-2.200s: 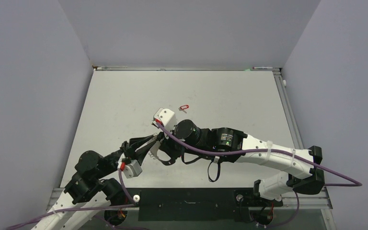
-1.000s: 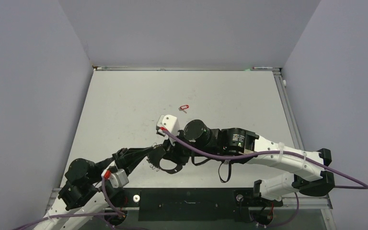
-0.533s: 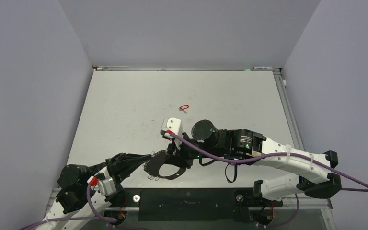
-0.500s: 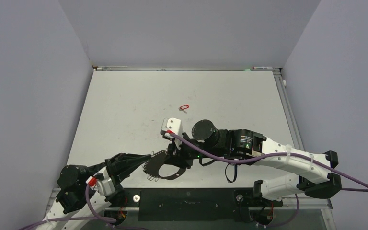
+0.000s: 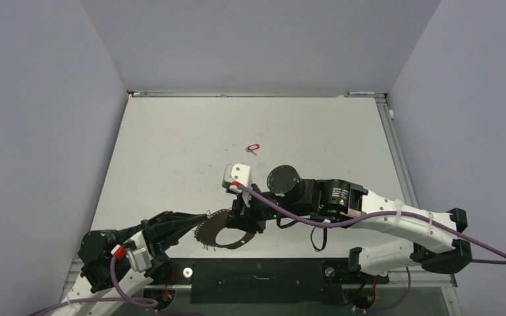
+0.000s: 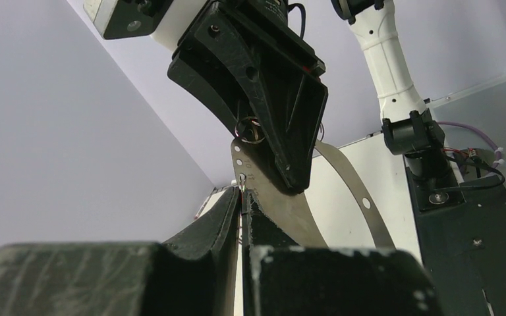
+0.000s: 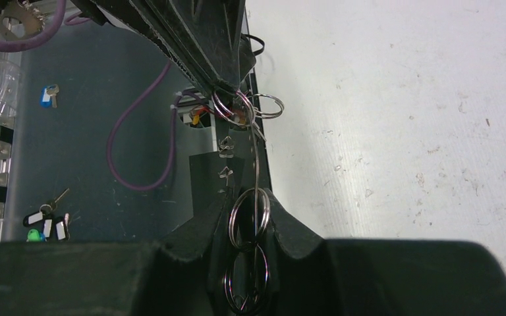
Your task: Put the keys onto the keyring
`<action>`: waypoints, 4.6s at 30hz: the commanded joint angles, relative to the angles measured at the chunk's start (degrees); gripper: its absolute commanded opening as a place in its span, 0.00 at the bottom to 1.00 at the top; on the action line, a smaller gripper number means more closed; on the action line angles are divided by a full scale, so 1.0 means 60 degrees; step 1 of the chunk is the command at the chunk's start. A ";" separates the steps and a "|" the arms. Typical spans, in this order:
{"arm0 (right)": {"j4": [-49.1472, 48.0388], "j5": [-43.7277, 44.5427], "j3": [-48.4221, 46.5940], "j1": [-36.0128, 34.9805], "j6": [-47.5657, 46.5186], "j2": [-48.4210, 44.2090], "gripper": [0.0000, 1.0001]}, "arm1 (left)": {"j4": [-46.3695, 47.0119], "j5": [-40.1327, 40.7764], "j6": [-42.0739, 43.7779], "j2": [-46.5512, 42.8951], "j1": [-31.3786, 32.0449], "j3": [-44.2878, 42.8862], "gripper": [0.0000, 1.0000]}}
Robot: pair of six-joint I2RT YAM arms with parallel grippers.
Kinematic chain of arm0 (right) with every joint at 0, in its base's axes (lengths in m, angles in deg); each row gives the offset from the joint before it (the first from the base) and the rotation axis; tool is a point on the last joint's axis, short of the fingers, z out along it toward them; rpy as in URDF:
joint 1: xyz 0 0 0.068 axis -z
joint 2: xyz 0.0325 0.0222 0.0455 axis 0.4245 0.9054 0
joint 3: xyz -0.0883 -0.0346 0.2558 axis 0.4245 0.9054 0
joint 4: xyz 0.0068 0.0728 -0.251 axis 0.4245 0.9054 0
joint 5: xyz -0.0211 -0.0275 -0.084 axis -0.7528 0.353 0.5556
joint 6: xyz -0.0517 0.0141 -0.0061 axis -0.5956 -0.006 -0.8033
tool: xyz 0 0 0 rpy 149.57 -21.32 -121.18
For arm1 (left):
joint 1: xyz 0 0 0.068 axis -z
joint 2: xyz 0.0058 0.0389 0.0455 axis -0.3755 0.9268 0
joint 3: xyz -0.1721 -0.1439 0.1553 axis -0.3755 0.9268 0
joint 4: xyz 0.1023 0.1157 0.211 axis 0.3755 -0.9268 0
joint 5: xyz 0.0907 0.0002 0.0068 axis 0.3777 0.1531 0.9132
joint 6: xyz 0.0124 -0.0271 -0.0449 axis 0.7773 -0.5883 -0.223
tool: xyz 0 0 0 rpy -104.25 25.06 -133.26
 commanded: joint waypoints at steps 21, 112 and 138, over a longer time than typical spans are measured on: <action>0.1234 0.2390 -0.1477 -0.0032 -0.0808 0.0630 0.05 | -0.1417 0.1269 0.1229 0.0790 0.0031 -0.0521 0.53; -0.3078 0.5170 0.3234 0.0325 0.6086 -0.1013 0.48 | 0.0281 0.2160 -0.7397 0.2722 0.0104 0.0348 0.00; -0.1629 0.6149 0.4621 0.1971 0.4356 -0.1103 0.49 | -0.2295 0.6589 -0.7344 0.2758 0.0093 0.0432 0.00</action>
